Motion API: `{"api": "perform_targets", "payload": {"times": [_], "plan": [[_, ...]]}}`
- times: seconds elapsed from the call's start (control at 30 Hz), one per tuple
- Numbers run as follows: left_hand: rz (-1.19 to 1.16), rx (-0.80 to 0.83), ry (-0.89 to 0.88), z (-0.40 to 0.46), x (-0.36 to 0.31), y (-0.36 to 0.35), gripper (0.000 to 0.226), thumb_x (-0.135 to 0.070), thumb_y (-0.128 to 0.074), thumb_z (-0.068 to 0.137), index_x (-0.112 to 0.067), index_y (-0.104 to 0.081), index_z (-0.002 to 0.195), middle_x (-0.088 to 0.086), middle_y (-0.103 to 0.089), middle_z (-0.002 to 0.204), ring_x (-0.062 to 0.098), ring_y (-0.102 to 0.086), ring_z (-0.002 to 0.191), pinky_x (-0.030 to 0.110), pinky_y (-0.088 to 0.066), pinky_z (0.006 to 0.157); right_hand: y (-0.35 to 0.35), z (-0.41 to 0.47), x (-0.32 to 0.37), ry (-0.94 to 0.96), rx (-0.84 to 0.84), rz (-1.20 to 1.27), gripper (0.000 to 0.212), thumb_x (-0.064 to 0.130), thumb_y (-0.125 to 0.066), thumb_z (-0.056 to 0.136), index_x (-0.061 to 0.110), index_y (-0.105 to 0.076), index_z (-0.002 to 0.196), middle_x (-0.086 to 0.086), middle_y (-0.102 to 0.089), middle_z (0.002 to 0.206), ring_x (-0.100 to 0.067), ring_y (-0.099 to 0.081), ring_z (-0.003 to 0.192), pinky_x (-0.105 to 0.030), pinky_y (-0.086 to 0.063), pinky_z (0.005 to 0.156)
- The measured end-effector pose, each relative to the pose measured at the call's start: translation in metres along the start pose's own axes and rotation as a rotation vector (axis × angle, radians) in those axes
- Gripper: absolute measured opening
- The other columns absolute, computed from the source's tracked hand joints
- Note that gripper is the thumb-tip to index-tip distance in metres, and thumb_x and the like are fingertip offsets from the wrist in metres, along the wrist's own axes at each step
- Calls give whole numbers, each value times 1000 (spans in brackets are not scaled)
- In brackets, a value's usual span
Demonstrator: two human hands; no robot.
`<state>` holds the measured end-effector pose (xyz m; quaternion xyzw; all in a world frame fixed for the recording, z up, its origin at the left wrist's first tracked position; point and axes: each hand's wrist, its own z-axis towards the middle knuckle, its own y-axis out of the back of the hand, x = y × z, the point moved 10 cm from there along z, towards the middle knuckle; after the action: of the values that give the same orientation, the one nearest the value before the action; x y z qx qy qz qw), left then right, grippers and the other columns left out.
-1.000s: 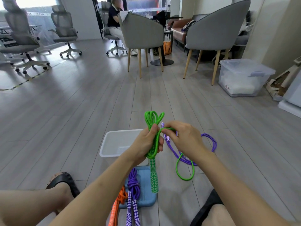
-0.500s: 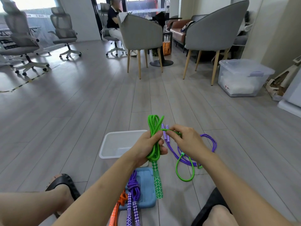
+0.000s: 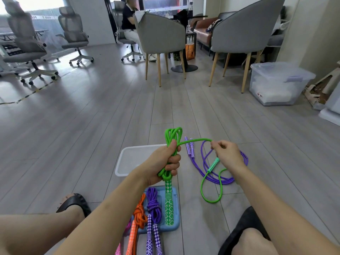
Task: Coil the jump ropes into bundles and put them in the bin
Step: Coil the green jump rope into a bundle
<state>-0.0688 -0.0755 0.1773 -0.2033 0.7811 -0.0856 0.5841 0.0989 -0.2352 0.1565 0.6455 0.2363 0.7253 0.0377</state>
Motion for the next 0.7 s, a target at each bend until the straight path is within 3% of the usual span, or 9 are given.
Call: {"api": "perform_targets", "payload": {"times": [0.1, 0.2, 0.27, 0.37, 0.43, 0.5, 0.6, 0.7], "plan": [[156, -173, -78, 8, 4, 15, 36, -52, -41, 105, -17, -44, 98, -5, -28, 61, 10, -27, 45, 24, -37, 46, -5, -7, 2, -73, -78, 175, 21, 21, -62, 100, 12, -67, 81, 3, -62, 58, -4, -49, 47, -26, -39, 55], [340, -304, -147, 16, 10, 26, 39, -50, -37, 107, -12, -46, 102, -7, -33, 57, 13, -34, 45, 28, -40, 52, -13, -18, 12, -59, -154, 229, 10, 20, -56, 100, 15, -64, 95, 2, -71, 67, -11, -63, 66, -32, -46, 70], [397, -386, -167, 20, 13, 31, 43, -51, -35, 107, -11, -49, 104, -8, -38, 56, 14, -39, 45, 31, -42, 54, -26, -29, 27, -6, -124, 228, 10, 16, -51, 101, 18, -61, 103, 2, -73, 78, -9, -62, 72, -26, -46, 69], [365, -487, -193, 22, 14, 37, 46, -54, -34, 106, -11, -51, 105, -4, -44, 61, 13, -43, 44, 30, -43, 53, -49, -49, 58, 202, -20, 121, 24, 13, -52, 102, 22, -66, 120, 4, -71, 97, -6, -61, 79, -20, -47, 71], [334, -520, -206, 24, 14, 41, 48, -57, -32, 105, -13, -51, 104, -4, -44, 60, 14, -43, 45, 29, -42, 51, -62, -64, 75, 400, 32, 14, 33, 13, -54, 102, 23, -67, 130, 6, -64, 106, -7, -60, 89, -26, -49, 81], [283, -529, -206, 25, 15, 43, 51, -60, -29, 105, -15, -52, 104, -5, -43, 58, 14, -40, 46, 29, -40, 52, -72, -77, 85, 539, 48, -120, 36, 17, -54, 103, 28, -66, 134, 9, -55, 104, -12, -59, 90, -32, -52, 77], [187, -516, -191, 27, 18, 44, 57, -64, -23, 104, -15, -53, 103, -4, -40, 58, 13, -36, 48, 29, -36, 51, -76, -83, 91, 575, 33, -256, 36, 21, -55, 103, 35, -67, 133, 11, -47, 97, -15, -56, 81, -39, -53, 65], [161, -500, -234, 27, 16, 39, 60, -67, -22, 102, -14, -49, 97, -1, -38, 60, 13, -36, 48, 24, -37, 44, -76, -80, 89, 521, 50, -231, 34, 19, -56, 102, 33, -71, 129, 14, -45, 91, -13, -54, 79, -41, -53, 68]]}}
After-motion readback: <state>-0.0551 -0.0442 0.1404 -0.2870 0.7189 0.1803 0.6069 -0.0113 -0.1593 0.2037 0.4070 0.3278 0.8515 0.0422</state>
